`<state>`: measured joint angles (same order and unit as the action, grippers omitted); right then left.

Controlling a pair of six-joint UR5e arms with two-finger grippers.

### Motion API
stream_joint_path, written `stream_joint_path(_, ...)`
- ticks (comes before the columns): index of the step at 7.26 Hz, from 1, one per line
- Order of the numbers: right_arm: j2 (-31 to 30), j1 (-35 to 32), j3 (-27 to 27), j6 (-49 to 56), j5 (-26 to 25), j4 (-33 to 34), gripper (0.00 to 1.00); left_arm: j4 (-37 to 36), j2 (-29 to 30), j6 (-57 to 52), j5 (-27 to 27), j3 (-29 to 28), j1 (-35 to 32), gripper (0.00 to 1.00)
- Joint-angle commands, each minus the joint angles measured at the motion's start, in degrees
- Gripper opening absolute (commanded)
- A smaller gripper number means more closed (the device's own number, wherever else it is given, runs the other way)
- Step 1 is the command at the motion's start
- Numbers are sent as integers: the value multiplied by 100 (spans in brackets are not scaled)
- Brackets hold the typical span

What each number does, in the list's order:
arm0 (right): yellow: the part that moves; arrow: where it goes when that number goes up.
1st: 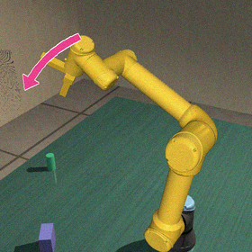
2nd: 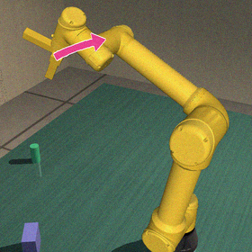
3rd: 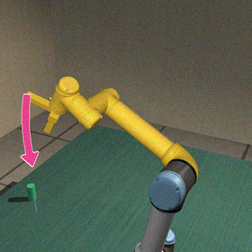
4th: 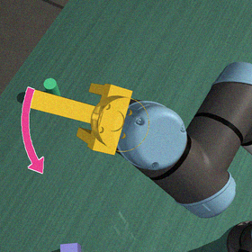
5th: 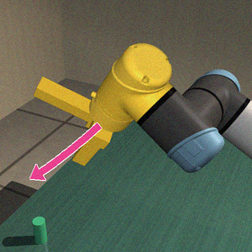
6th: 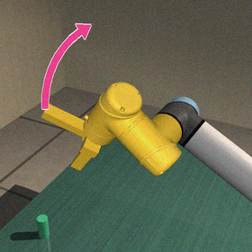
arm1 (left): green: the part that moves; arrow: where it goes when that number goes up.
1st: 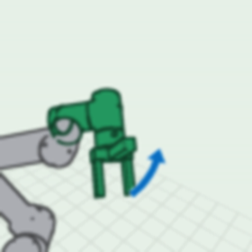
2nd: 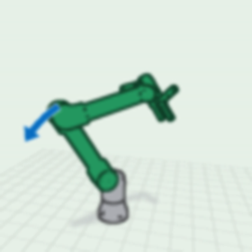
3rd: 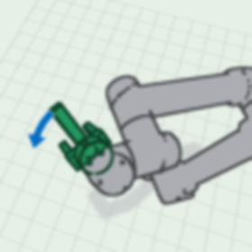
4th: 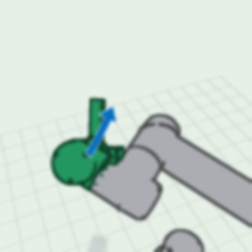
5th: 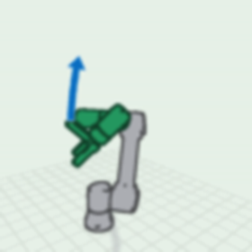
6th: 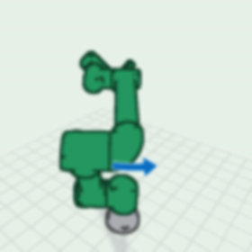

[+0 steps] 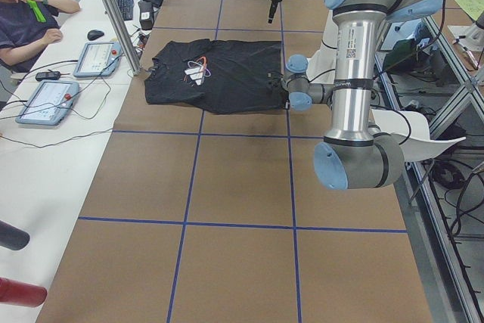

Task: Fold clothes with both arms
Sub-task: 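Lower both grippers beside the hem corners nearest the robot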

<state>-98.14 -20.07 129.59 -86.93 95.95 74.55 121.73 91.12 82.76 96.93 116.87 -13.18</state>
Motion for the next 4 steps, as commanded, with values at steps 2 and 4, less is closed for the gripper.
stream_joint_path(2, 58, 309, -583, -559, -294, -1107, 100, 0, -15, 3, -33, 142, 0, 0)
stream_joint_path(4, 84, 993, -645, -1096, -1040, -1109, 98, 0, -15, 3, -68, 230, 9, 0)
